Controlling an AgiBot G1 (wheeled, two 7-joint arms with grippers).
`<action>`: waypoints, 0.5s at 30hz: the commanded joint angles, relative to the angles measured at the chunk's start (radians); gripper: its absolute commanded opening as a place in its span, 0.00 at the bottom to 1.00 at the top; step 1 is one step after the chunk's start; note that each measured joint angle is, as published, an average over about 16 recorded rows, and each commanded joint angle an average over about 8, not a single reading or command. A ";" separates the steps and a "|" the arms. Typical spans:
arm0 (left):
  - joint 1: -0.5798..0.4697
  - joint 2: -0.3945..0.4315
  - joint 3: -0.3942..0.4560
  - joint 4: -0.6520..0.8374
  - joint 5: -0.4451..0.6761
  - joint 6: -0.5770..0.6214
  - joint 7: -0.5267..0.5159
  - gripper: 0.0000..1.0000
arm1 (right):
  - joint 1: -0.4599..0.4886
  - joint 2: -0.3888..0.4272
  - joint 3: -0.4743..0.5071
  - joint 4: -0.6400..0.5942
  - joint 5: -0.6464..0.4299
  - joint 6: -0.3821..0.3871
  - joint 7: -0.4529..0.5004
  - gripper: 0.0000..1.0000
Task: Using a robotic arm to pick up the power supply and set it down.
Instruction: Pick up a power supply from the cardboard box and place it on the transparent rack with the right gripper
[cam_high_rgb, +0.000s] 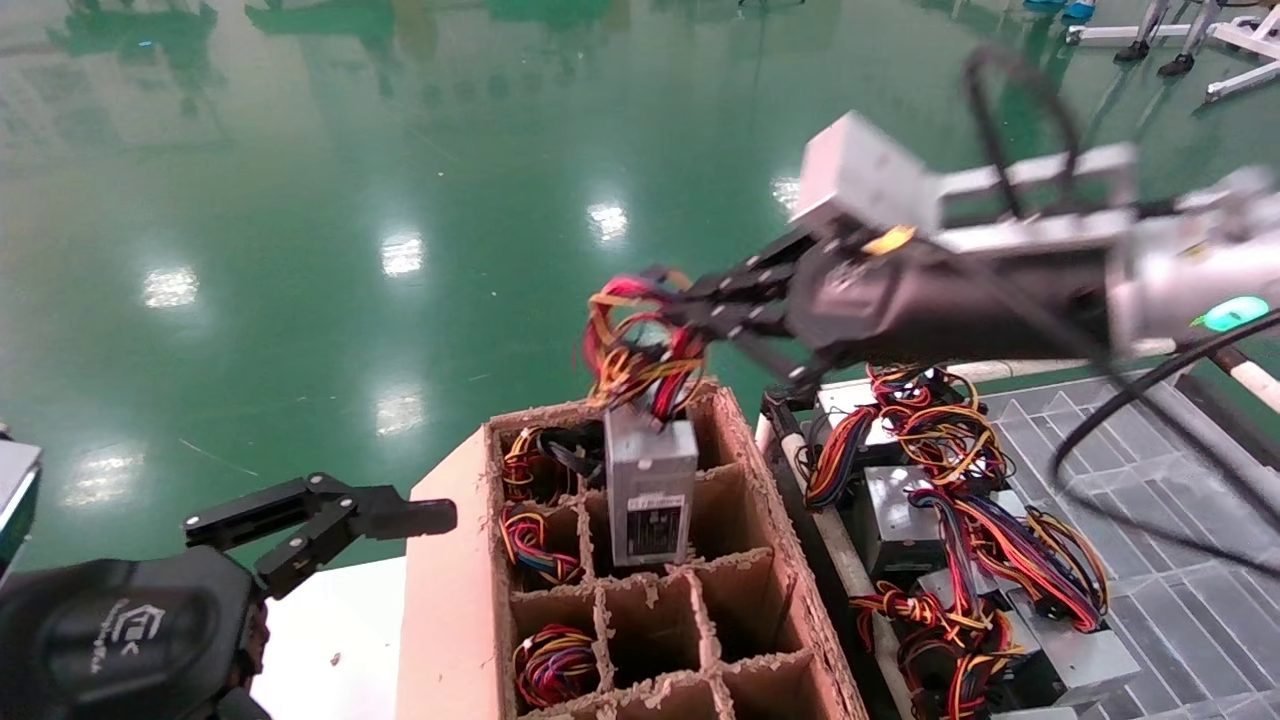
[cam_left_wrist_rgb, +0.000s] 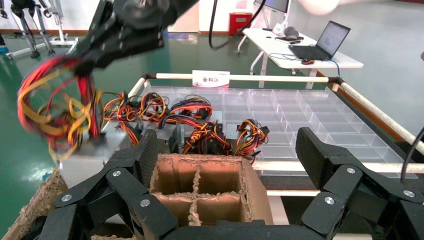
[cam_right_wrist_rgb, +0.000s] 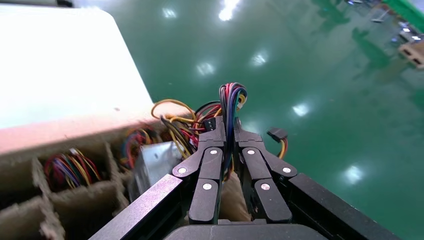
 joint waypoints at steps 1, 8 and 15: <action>0.000 0.000 0.000 0.000 0.000 0.000 0.000 1.00 | 0.027 0.023 0.011 0.006 0.007 -0.015 0.003 0.00; 0.000 0.000 0.000 0.000 0.000 0.000 0.000 1.00 | 0.142 0.108 0.032 -0.014 0.004 -0.104 -0.004 0.00; 0.000 0.000 0.000 0.000 0.000 0.000 0.000 1.00 | 0.253 0.212 0.034 -0.056 -0.027 -0.197 -0.035 0.00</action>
